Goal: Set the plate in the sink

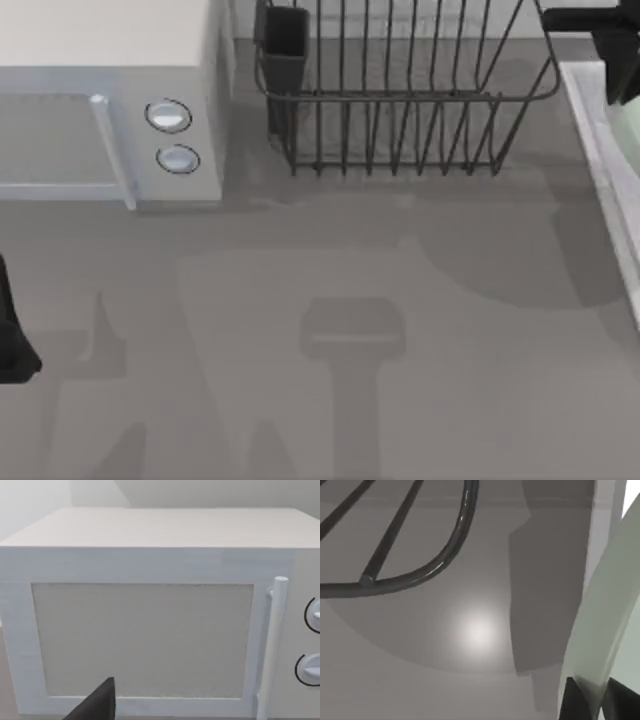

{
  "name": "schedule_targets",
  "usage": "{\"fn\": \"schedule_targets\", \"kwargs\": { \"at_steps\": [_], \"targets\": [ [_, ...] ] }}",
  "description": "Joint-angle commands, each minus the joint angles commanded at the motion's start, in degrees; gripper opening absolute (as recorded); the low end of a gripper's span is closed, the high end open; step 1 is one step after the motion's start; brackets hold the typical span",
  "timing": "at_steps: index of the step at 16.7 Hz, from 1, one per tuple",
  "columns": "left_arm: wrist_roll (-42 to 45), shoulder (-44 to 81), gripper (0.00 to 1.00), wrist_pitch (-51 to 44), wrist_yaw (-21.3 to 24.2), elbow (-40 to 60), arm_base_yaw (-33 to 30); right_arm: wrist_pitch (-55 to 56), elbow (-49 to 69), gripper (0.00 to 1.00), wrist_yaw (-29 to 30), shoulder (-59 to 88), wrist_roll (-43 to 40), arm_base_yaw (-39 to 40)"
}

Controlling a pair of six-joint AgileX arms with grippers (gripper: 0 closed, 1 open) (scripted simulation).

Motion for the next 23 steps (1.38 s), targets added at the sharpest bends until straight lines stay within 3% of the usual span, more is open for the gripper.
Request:
{"fn": "schedule_targets", "kwargs": {
  "at_steps": [6,11,23],
  "targets": [
    [0.0,0.0,1.0,0.0,0.0,0.0,0.0,-0.54,16.39,0.0,-0.01,17.09,-11.84,-11.89],
    [0.0,0.0,1.0,0.0,0.0,0.0,0.0,-0.56,17.31,0.0,-0.01,18.01,-12.68,-12.73],
    [0.0,0.0,1.0,0.0,0.0,0.0,0.0,-0.56,17.31,0.9,-0.01,18.01,-12.68,-12.73]
  ]
}}
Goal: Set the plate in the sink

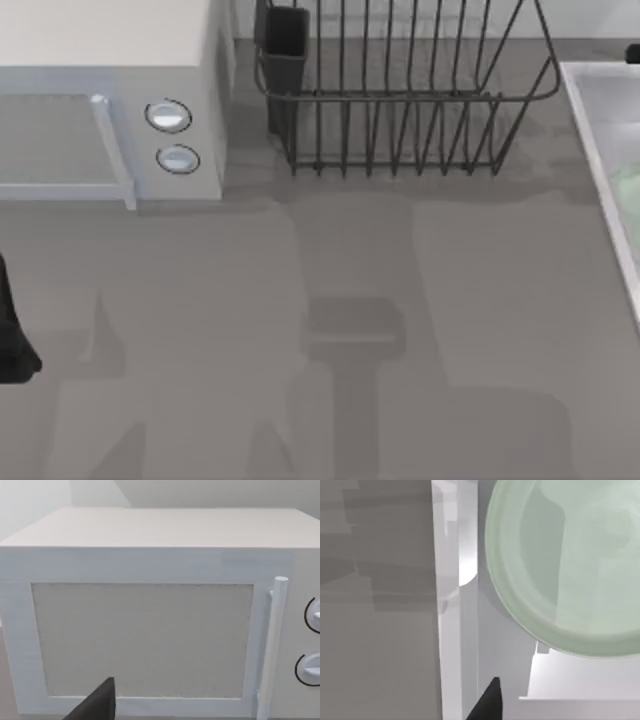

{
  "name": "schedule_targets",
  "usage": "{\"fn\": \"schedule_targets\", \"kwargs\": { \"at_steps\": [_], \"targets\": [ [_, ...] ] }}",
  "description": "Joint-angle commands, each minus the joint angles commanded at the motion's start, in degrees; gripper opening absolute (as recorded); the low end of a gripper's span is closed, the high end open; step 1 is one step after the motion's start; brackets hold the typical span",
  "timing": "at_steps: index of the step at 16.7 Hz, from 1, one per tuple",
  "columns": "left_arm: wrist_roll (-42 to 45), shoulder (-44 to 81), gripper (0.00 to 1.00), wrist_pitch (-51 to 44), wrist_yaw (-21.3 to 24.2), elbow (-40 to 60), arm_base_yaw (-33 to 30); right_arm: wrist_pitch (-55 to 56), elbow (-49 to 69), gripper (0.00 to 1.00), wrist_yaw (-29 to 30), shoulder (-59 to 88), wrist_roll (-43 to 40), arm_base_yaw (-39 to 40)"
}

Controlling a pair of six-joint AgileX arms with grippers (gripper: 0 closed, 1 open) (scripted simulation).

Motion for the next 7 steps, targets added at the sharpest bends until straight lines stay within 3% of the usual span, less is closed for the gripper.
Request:
{"fn": "schedule_targets", "kwargs": {
  "at_steps": [2,7],
  "targets": [
    [0.0,0.0,1.0,0.0,0.0,0.0,0.0,0.0,0.0,1.0,0.0,0.0,0.0,0.0],
    [0.0,0.0,1.0,0.0,0.0,0.0,0.0,0.0,0.0,1.0,0.0,0.0,0.0,0.0]
  ]
}}
